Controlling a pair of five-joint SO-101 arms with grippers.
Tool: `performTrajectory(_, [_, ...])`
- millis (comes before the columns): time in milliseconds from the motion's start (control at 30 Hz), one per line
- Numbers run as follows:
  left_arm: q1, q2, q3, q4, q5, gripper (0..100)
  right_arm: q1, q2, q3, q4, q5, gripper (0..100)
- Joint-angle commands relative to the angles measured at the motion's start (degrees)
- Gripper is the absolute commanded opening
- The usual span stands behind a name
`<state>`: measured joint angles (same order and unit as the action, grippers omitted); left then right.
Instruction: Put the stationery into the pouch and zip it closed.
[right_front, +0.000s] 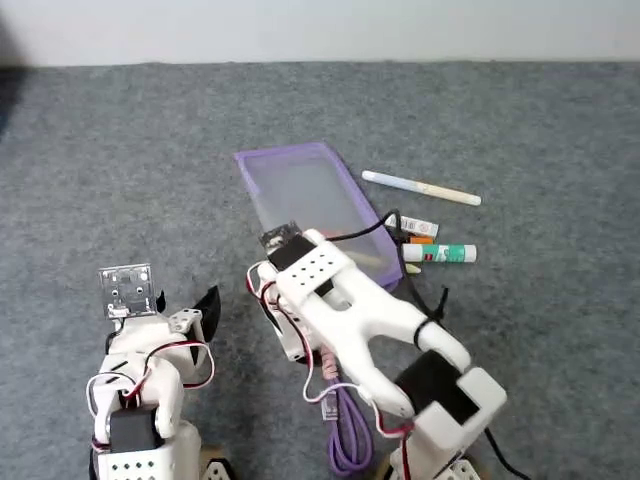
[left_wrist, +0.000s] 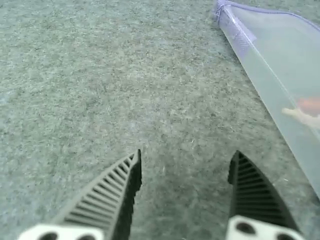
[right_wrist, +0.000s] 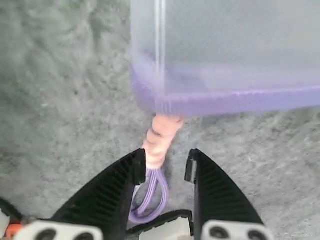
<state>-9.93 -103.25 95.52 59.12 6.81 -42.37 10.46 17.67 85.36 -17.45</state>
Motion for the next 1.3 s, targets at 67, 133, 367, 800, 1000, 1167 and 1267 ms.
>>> performTrajectory(67, [-0.09, -0.44, -3.38, 0.0, -0.44, 27, -0.48, 4.35, -2.81, -3.12, -0.62, 15.1])
performTrajectory(133, [-0.09, -0.44, -3.38, 0.0, -0.44, 27, -0.04, 6.2, -2.81, -3.82, -0.53, 15.1])
performTrajectory(367, [-0.09, -0.44, -3.38, 0.0, -0.44, 27, 0.13, 8.4, -2.9, -4.26, 5.27, 0.9])
performTrajectory(800, [7.91, -0.44, -9.01, 0.88, -0.26, 27, 0.57, -21.41, -10.02, 3.82, 18.29, 0.9])
performTrajectory(1000, [12.92, -0.44, -9.89, 0.97, 3.16, 27, 0.57, -29.67, -10.2, 3.65, 22.24, 0.9])
performTrajectory(1167, [15.3, -0.44, -9.98, 0.79, 3.16, 27, 0.48, -32.31, -10.2, 3.74, 22.77, 0.9])
performTrajectory(1267, [18.81, -0.44, -10.95, 0.88, 3.25, 27, 0.4, -32.57, -10.11, 3.74, 22.77, 0.9])
